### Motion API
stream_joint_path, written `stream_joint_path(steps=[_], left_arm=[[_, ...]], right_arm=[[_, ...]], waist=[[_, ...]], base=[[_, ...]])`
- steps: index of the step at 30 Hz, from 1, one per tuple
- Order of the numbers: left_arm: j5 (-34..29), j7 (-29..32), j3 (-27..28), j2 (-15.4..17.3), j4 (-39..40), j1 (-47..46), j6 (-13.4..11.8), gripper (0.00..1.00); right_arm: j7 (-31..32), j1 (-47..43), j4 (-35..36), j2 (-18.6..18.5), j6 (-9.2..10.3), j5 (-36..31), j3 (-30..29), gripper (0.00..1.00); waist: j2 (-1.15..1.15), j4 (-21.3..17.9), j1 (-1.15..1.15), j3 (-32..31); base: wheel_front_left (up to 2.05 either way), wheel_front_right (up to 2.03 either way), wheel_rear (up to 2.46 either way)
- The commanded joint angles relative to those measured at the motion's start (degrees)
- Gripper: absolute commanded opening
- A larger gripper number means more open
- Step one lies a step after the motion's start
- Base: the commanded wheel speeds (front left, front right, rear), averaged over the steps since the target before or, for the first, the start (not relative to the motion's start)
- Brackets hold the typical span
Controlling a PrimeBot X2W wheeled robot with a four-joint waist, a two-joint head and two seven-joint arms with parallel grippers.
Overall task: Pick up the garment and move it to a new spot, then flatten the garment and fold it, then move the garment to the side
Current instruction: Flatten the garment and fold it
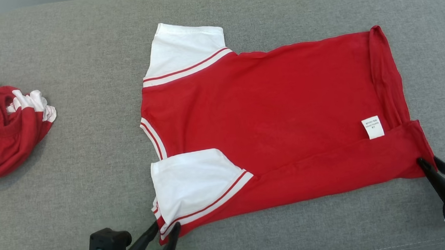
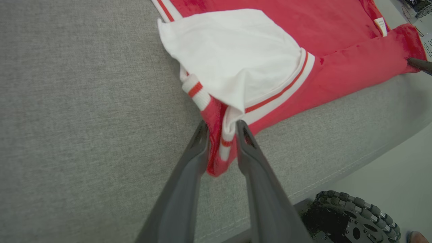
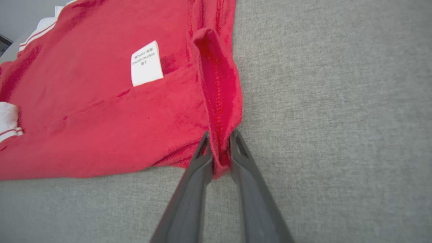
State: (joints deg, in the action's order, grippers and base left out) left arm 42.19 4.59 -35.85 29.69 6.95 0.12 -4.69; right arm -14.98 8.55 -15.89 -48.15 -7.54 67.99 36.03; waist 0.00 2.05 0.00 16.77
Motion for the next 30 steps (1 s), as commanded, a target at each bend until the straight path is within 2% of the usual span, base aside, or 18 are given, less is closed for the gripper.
stream_joint_path(steps=[1, 6, 9, 12, 17, 20, 25, 30], left_arm=[[-0.14, 0.04, 0.10, -0.33, 0.22, -1.18, -0.32, 1.00], [-0.84, 0.51, 1.94, 1.73, 3.48, -2.16, -1.78, 1.00], [-1.27, 0.47, 4.75, 3.57, 7.16, -4.49, -2.82, 1.00], [-2.09, 1.96, 7.36, 6.08, 8.95, -9.06, -2.60, 1.00], [-0.33, 7.14, 11.20, 8.89, 7.83, -22.03, 0.44, 1.00], [1.66, 11.17, 12.33, 8.94, 5.03, -30.76, 2.49, 1.00], [3.25, 19.43, 11.28, 7.31, -3.33, -46.78, 5.55, 1.00], [2.00, 25.17, 9.06, 5.07, -13.58, -59.28, 7.74, 1.00]], right_arm=[[-0.10, 0.89, 0.08, -0.48, 0.10, -0.25, -0.77, 1.00], [-0.19, 1.47, 2.96, -0.53, 0.10, -3.55, -5.55, 1.00], [-0.20, 1.54, 5.96, 0.93, 0.09, -7.61, -10.65, 1.00], [-0.21, 1.61, 8.76, 3.45, 0.09, -11.80, -14.74, 1.00], [-0.22, 4.09, 12.33, 6.14, 0.10, -17.69, -14.90, 1.00], [-0.22, 6.66, 13.06, 7.14, 0.10, -19.84, -14.19, 1.00], [-0.22, 10.82, 14.80, 8.70, 0.10, -22.24, -14.32, 1.00], [-0.22, 12.97, 15.72, 10.46, 0.10, -23.64, -15.55, 1.00]], waist=[[0.00, -0.12, 0.00, 0.02], [0.00, -0.67, 0.00, 0.63], [0.00, -0.90, 0.00, 1.62], [0.00, -1.00, 0.00, 3.01], [0.00, -2.24, 0.00, 6.74], [0.00, -3.22, 0.00, 9.78], [0.00, -5.08, 0.00, 15.49], [0.00, -7.19, 0.00, 19.70]], base=[[0.00, 0.00, 0.00], [0.00, 0.00, 0.00], [0.00, 0.00, 0.00], [0.00, 0.00, 0.00], [0.00, 0.00, 0.00], [0.00, 0.00, 0.00], [0.00, 0.00, 0.00], [0.00, 0.00, 0.00]])
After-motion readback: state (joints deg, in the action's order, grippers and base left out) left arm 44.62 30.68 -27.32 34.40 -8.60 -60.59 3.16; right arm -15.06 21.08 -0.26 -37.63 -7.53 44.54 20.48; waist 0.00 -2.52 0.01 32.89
